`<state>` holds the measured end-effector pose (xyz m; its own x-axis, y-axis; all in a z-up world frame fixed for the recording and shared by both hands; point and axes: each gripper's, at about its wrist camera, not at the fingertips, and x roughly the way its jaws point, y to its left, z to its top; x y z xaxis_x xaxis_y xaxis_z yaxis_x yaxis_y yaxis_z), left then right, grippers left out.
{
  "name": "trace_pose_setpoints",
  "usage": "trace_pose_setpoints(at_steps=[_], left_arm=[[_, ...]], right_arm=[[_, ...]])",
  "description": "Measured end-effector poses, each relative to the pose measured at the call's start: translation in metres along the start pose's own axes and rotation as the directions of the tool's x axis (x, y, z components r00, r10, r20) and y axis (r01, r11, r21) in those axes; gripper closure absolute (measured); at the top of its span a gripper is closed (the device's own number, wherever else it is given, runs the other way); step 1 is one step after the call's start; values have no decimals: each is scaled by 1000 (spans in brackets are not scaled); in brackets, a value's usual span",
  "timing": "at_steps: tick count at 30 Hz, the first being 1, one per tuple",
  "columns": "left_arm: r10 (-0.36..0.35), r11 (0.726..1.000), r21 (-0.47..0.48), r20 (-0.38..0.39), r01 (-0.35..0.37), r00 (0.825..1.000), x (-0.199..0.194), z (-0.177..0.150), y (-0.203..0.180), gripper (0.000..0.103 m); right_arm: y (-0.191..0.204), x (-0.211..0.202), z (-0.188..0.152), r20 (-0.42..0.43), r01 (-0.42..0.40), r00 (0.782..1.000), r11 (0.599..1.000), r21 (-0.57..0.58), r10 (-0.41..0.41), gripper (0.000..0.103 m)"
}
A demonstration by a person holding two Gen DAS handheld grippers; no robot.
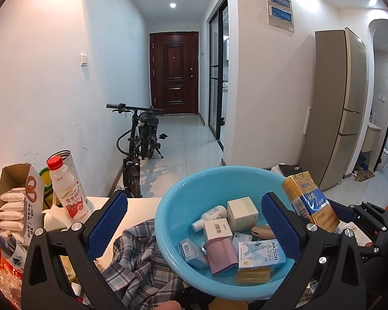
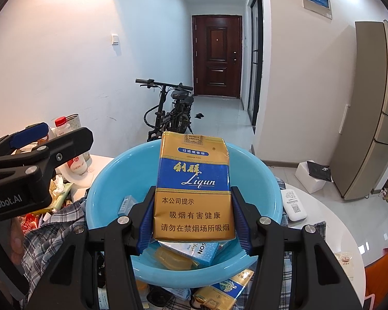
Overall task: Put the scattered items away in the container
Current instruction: 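Drop the Liqun pack into the basin by opening the right tool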
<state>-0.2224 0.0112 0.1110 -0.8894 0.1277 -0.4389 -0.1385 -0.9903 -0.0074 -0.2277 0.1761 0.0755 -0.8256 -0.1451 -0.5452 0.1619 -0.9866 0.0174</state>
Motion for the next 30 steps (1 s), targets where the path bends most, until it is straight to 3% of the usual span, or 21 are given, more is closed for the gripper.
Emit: trace_pose_setpoints(at_steps=[9,11,12,13,23,30], left_arm=[[19,1000,12,9,-19,1000,-4,-2,3,0],[23,1000,13,13,-23,1000,-5,-3,5,0],[23,1000,12,13,-24,1000,-6,-4,6,0],[26,1000,10,13,-26,1000,-6,-4,7,0],[33,999,-20,10,-33,999,-21,-6,18,0],[48,998,-41,24,-47,999,-58,-16,21,0]], right_arm=[[6,1,3,-1,-7,1000,1000,2,7,47],[8,3,4,-8,-18,1000,1000,-5,18,43],[9,6,5,-19,-22,1000,1000,-5,22,25],[9,7,5,-26,-22,999,1000,-1,22,0],[14,-3,4,8,10,1000,1000,6,-10,0],[23,-39,3,46,22,999,1000,2,-22,0]])
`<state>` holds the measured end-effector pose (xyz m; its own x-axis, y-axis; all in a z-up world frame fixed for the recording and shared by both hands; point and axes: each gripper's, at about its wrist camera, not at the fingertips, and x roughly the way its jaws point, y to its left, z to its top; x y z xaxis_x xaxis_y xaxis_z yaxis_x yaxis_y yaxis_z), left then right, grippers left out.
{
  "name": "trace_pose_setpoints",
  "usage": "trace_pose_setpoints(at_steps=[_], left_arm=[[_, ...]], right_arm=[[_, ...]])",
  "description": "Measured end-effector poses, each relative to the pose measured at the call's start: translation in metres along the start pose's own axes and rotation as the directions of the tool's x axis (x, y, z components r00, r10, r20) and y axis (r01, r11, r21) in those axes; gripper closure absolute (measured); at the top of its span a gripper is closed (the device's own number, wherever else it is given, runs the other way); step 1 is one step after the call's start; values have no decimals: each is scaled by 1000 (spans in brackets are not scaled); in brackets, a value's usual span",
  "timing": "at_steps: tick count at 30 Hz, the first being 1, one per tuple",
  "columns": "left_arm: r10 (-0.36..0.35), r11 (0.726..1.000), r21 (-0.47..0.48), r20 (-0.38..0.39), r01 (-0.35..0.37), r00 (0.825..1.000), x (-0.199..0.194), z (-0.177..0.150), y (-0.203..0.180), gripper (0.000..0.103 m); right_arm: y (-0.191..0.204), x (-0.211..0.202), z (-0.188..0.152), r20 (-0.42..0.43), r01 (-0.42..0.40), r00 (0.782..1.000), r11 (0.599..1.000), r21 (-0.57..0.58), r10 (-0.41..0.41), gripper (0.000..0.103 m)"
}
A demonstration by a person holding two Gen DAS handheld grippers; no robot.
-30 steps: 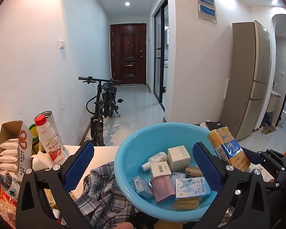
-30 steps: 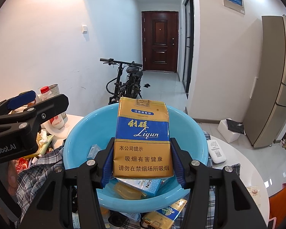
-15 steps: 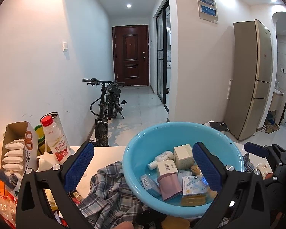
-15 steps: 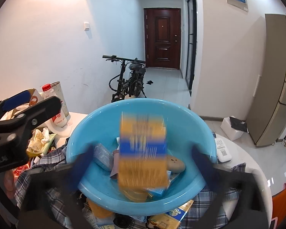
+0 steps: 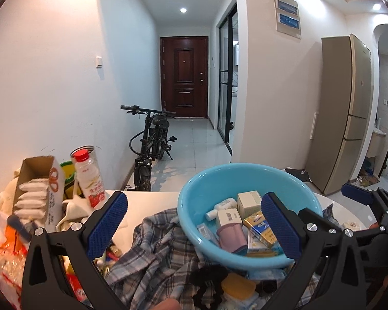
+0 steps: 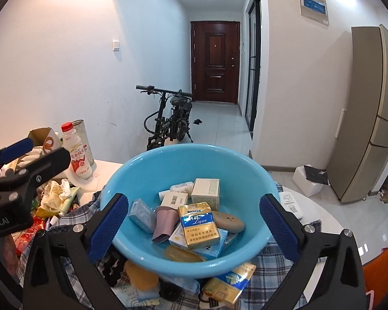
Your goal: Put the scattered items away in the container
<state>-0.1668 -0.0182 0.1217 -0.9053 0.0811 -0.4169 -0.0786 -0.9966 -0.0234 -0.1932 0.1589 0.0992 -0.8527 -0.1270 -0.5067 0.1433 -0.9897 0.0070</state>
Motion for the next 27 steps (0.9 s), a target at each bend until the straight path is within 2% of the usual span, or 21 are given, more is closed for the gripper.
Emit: trace_pose_setpoints(at_steps=[3,10,16,21,27], left_arm=[[-13,1000,-17,-3,13,1000,-19,-9,2,0],[6,1000,-24,13,-5,1000,-64,-42,0,0],[25,1000,-14,-4,-25,1000,-93,-81,-2,0],[38,999,-4,-49,-39,998,-101,-120,1,0],[42,999,6,-98,-42,994,-99,-153,-1,0]], right_arm=[[6,-21,-5,17,2,1000,1000,-3,-2,0],[22,-67,-35,38,59,998,997,-41,-58,0],[27,-102,-83,33,74,997,997,-23,-73,0],[20,-115,-121,0,69,998,998,12,-69,0],[13,-118,-145,-41,62,997,997,47,-60,0]])
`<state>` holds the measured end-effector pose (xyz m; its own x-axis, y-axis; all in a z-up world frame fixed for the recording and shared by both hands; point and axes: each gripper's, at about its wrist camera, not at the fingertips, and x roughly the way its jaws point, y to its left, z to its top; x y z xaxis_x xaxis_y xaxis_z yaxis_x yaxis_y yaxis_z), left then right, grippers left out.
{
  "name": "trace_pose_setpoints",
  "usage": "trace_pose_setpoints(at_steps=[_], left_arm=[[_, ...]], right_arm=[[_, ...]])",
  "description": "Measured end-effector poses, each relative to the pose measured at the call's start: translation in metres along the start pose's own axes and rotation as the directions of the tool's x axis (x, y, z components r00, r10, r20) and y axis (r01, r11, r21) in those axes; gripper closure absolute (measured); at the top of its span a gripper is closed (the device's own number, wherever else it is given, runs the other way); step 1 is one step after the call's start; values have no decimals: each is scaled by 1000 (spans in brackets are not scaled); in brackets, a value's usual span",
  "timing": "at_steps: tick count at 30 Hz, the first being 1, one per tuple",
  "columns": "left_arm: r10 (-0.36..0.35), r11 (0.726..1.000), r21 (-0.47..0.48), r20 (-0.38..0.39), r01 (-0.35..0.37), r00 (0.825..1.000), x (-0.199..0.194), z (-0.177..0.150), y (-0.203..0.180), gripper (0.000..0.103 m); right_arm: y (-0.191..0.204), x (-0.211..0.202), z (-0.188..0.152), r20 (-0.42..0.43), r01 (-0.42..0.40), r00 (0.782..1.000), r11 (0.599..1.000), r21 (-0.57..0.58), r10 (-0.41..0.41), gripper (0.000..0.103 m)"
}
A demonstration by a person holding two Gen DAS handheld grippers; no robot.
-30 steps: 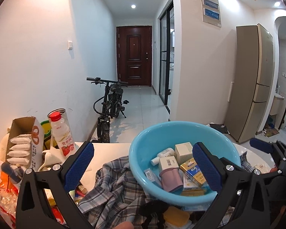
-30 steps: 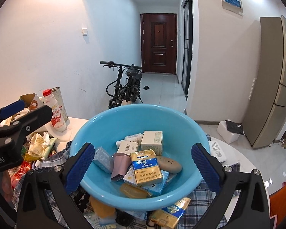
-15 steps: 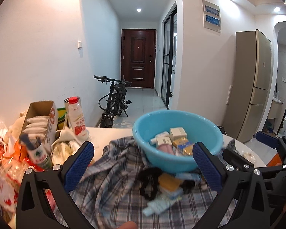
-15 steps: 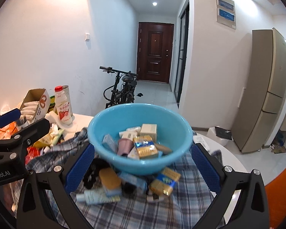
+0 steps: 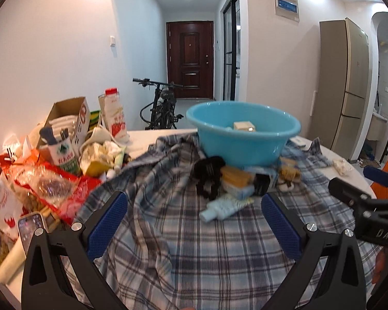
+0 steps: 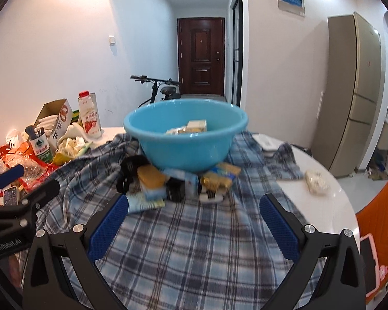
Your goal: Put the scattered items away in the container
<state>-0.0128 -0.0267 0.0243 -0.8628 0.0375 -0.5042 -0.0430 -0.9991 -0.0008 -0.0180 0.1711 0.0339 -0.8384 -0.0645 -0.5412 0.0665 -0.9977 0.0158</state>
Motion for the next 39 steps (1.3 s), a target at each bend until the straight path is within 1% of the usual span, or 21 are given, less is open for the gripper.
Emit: trace_pose_setpoints(at_steps=[4,9,12,15,19,25,28,39], left_arm=[[-11,1000,-14,-3,11,1000,-1,-4,-1,0],[-10,1000,3,6,10,1000,-3,-2,-4,0],[-9,1000,3,7,9,1000,-1,-2,-5,0],[-17,1000,5,1,17,1000,1,-2,-6,0],[-12,1000,18,-2,12,1000,3,-3,-10,0],[-14,1000,13,-11,14,1000,5,-4,-9,0],[-32,999,1,-16,32,999,5,-3,-8,0],[-15,1000,6,-10,15,1000,3,-2,-9,0]], right_arm=[[-1,-1,-5,-3,10,1000,1000,-7,-10,0],[-2,0,-7,-9,11,1000,1000,-3,-11,0],[-5,1,-7,-25,-22,999,1000,21,22,0],[-4,2,-8,-27,-7,1000,1000,13,7,0],[-4,4,-9,-32,-5,999,1000,9,5,0],[-8,4,-7,-27,-9,1000,1000,29,9,0],[-8,5,-8,-29,-5,1000,1000,17,5,0],[0,9,-14,-46,-21,999,1000,7,21,0]])
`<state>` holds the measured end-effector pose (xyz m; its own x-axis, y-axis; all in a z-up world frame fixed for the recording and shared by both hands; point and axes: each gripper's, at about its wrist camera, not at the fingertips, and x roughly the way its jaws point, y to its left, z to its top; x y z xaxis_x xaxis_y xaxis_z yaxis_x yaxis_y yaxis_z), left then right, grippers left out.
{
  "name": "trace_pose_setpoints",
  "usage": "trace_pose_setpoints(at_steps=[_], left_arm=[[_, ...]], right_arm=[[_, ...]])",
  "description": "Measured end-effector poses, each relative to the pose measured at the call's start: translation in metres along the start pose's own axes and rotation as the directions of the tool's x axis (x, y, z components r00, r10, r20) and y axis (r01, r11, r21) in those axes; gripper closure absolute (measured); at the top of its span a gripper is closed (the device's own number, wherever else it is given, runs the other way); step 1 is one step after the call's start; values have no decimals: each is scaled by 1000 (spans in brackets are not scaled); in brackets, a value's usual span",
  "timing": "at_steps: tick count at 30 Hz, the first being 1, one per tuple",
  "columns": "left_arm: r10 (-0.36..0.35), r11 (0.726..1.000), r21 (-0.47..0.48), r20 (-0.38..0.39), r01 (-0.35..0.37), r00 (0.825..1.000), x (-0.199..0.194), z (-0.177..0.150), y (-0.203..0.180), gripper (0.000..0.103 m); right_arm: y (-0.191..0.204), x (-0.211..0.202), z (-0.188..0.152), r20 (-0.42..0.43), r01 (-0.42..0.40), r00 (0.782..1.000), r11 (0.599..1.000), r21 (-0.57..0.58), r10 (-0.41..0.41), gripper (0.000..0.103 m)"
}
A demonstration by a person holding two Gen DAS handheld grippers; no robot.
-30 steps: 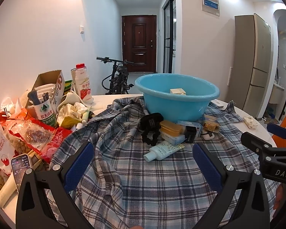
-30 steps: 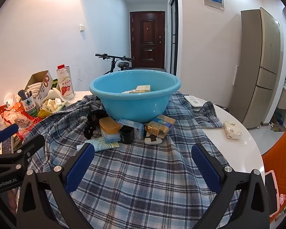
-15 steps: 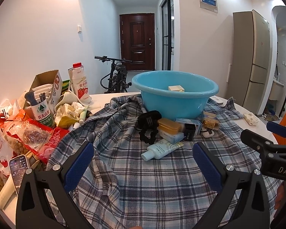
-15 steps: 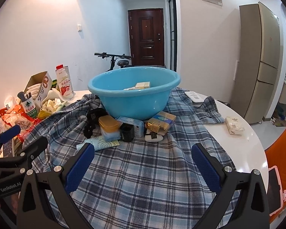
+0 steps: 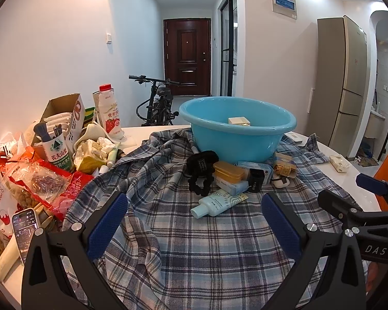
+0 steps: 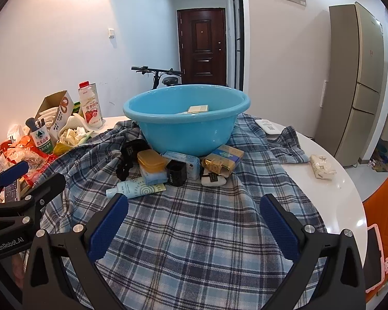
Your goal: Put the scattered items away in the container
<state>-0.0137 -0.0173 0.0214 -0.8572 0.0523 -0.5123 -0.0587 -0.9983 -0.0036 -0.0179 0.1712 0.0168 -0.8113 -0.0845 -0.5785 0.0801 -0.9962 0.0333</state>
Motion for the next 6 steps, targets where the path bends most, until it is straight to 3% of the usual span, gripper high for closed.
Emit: trace_pose_setpoints(at_steps=[6], left_arm=[[10,1000,-9,6,-10,1000,-2,-1,0,0]], right_arm=[[5,-1,0,3,3,1000,1000,-15,-3,0]])
